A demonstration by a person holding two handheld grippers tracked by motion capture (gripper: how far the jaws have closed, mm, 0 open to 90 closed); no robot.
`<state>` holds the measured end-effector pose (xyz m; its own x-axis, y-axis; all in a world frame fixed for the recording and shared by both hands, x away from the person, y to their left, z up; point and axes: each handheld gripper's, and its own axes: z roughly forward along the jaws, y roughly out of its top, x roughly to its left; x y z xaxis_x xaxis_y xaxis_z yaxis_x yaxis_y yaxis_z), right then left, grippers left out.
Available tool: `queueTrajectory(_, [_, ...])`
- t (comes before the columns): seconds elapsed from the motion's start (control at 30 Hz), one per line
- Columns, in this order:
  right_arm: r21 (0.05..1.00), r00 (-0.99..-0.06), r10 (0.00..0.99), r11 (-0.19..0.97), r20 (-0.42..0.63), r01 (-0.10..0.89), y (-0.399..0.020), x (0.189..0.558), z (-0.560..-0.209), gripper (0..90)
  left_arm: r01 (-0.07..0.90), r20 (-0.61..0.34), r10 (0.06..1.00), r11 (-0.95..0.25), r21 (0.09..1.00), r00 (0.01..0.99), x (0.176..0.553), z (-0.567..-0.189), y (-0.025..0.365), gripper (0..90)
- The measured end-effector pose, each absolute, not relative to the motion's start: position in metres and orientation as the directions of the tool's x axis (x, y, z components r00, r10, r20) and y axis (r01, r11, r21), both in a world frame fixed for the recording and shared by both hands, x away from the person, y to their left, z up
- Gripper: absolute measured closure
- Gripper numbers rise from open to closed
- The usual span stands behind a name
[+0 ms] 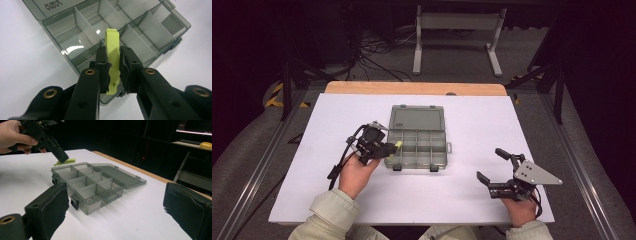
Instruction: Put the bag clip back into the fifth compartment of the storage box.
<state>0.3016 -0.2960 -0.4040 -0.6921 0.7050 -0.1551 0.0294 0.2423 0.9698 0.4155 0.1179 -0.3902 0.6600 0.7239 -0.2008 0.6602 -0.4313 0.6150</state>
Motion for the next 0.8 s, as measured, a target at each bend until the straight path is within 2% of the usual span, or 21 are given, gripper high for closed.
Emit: queueTrajectory(0.8, [0.97, -0.693, 0.705, 0.24, -0.152, 0.03, -0.296, 0.301, -0.404, 6.7, 0.695, -0.222, 0.735, -0.434, 0.573, 0.641, 0.424, -0.407, 0.12, 77.7])
